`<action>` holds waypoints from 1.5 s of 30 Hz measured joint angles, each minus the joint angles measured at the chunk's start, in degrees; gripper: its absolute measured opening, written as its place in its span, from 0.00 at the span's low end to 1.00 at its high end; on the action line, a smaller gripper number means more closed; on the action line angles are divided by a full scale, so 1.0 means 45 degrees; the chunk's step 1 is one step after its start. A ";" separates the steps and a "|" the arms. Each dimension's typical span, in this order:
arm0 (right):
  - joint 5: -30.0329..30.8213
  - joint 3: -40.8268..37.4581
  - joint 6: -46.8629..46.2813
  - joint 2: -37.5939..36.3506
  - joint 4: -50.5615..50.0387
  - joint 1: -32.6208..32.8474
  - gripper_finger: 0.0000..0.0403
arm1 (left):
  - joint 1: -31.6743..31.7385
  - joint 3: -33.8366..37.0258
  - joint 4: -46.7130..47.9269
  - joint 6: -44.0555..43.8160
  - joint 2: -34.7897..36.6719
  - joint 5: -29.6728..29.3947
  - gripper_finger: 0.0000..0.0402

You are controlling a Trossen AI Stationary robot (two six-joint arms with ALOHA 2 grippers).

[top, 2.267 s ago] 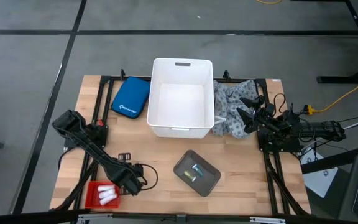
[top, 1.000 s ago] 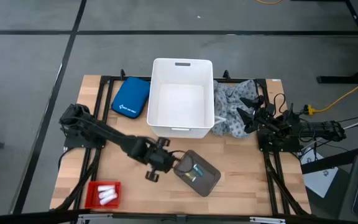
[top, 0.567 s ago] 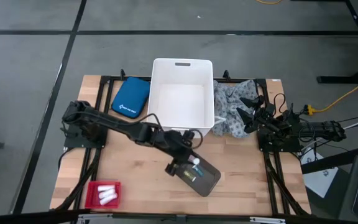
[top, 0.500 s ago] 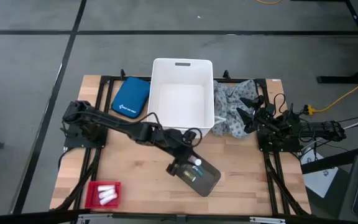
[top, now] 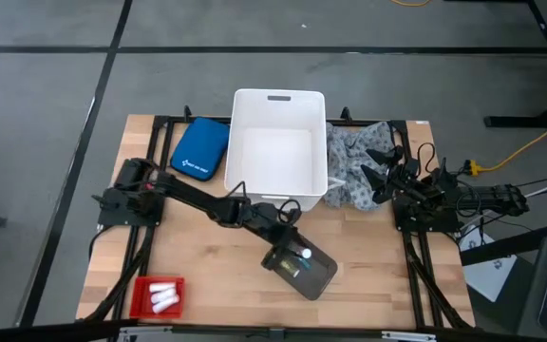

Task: Pick & place medical supplies in basket/bin
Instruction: Put the pink pill bottle into the black bin, then put the gray patient gown into the white organizer bin

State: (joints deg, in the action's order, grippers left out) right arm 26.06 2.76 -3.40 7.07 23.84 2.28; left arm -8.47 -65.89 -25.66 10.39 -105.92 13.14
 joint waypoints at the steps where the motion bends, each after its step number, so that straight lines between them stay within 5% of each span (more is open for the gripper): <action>1: -0.0010 0.0000 0.0000 -0.0002 0.0020 -0.0008 0.73 | 0.0000 0.0016 -0.0037 -0.0025 -0.0124 -0.0020 0.26; 20: 0.0008 0.0000 0.0222 -0.0001 -0.0079 -0.0008 0.73 | -0.0136 0.0028 -0.0736 0.0052 -0.0171 -0.0648 0.53; 25: 0.1419 0.0003 0.1087 -0.0005 0.0535 -0.0013 0.73 | -0.0470 0.0010 -0.1434 0.0977 0.1037 -0.1863 0.52; 32: 0.1657 0.0000 0.1146 -0.0005 0.1494 -0.0013 0.73 | -0.0416 0.0010 0.1328 0.2125 0.3505 -0.3326 0.49; 40: 0.0123 0.0000 0.1021 -0.0005 0.2746 -0.0008 0.73 | -0.0427 0.0051 0.6429 0.2224 0.5782 -0.5029 0.48; 45: 0.0637 0.0008 0.2285 -0.0005 0.4334 -0.0010 0.73 | -0.0400 0.1482 0.5605 0.2200 0.6609 -0.5049 0.48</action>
State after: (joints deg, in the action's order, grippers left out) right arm 28.93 2.80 6.88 7.05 43.34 2.23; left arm -10.27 -59.22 -0.43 20.29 -76.17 -9.58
